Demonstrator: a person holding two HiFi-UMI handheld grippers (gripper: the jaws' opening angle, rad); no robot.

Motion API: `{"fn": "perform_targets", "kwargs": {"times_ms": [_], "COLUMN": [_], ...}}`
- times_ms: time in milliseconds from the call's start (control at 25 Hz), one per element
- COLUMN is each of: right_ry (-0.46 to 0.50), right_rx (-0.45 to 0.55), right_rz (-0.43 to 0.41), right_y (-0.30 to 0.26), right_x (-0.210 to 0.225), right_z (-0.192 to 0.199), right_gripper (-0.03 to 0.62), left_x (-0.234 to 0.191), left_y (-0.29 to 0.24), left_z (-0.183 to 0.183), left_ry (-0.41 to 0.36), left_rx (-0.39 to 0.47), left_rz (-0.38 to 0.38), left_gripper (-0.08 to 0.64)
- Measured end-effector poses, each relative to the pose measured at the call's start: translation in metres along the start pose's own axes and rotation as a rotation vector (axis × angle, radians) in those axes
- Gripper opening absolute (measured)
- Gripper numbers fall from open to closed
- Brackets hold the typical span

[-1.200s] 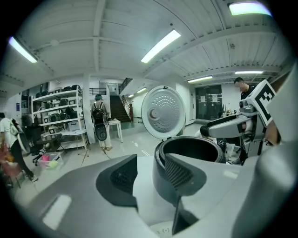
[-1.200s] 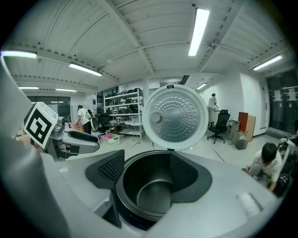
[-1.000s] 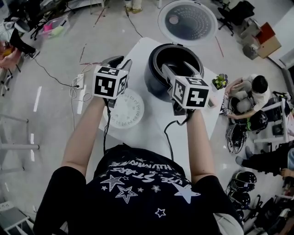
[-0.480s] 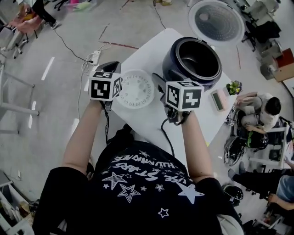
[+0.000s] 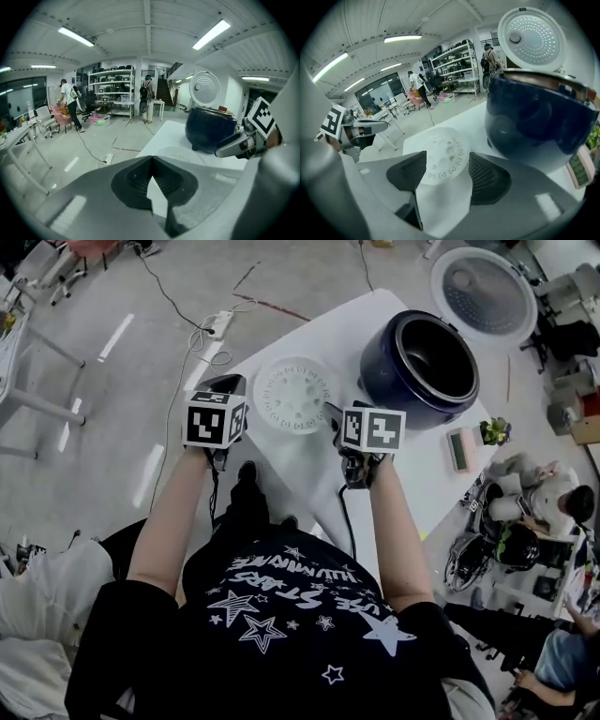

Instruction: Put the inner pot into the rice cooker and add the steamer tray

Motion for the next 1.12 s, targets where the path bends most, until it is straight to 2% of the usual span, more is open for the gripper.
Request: {"fn": "perform_targets", "kwargs": {"times_ms": [240,480,800,1080,1120], "right_ry": [-0.044,-0.116,-0.163,-0.186,-0.196], "right_rx": [-0.051,-0.070,-0.117,-0.177,-0.179], "right_rz": [0.053,0.106,0.191,0.219,0.223], "right_y": [-0.031,-0.060,-0.086,-0.105,-0.106], "right_x": [0.012,0.018,0.027,0.029,0.029], "right_z": [0.013,0.011,0.010,0.017,0.018], "right_gripper": [0.311,0.306,0.291,0.208,0.178], "left_x": [-0.014,-0.037,-0.052,-0.050,-0.050], "left_y": [-0.009,-0.029,-0.059,-0.081,-0.083], "left_z": [0.013,0.001,-0.010,-0.025,-0.025], "left_ry": [0.019,-0.008,-0.042,-0.059,-0.061], "left_rx": [-0.028,-0.036,-0.075,-0.076,-0.081], "left_rz": [0.014,0.042,0.106,0.166,0.170], "left_gripper": [0.002,0.002,0.002,0.002,0.002]}}
Point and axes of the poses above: the fingertips, and each gripper's own axes: y backward along the fingers, x to its right, z out of its underside, the point moved 10 cm from there along y, backward along the fingers, and after that the axes turned 11 degrees about -y, right-handed, at the moved point
